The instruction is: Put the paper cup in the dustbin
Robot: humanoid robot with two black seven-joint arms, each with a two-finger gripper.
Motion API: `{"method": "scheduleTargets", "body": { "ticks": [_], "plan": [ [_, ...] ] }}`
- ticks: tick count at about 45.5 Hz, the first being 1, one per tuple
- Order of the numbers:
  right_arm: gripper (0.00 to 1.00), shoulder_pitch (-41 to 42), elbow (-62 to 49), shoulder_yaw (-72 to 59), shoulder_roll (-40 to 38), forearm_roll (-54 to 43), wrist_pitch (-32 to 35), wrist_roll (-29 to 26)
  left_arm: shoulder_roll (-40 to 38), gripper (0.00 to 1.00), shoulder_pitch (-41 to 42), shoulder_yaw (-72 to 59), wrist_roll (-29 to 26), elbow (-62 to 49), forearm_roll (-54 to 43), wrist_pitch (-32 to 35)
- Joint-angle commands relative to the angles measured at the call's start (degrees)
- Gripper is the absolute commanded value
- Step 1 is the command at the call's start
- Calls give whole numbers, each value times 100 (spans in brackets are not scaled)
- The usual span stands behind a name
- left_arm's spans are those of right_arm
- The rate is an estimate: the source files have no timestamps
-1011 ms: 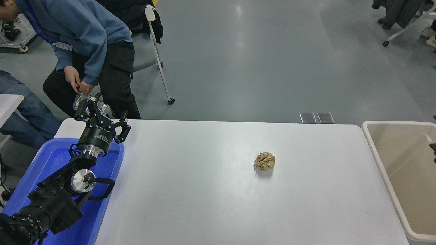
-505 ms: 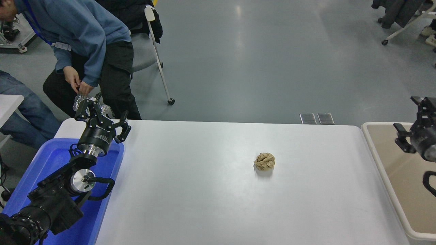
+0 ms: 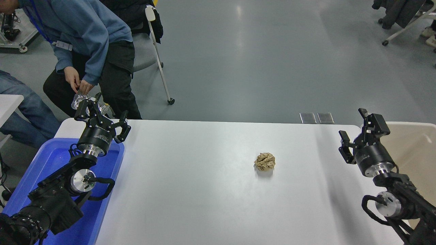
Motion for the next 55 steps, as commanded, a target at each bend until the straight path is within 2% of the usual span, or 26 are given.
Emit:
{"method": "scheduleTargets", "body": {
  "ticks": [1, 14, 23, 30, 38, 55],
  "plan": [
    [99, -110, 3, -67, 182, -174, 23, 355, 0, 100, 0, 0, 0, 0, 0, 0],
    [99, 233, -727, -234, 271, -86, -12, 381, 0, 100, 0, 0, 0, 0, 0, 0],
    [99, 347, -727, -234, 323, -51, 58, 381, 0, 100, 0, 0, 0, 0, 0, 0],
    [99, 505, -709, -243, 411, 361, 93, 381, 0, 100, 0, 0, 0, 0, 0, 0],
    [99, 558, -753, -199, 411, 590, 392, 381, 0, 100, 0, 0, 0, 0, 0, 0],
    [99, 497, -771, -138, 420, 863, 410, 416, 0, 100, 0, 0, 0, 0, 0, 0]
  ]
}}
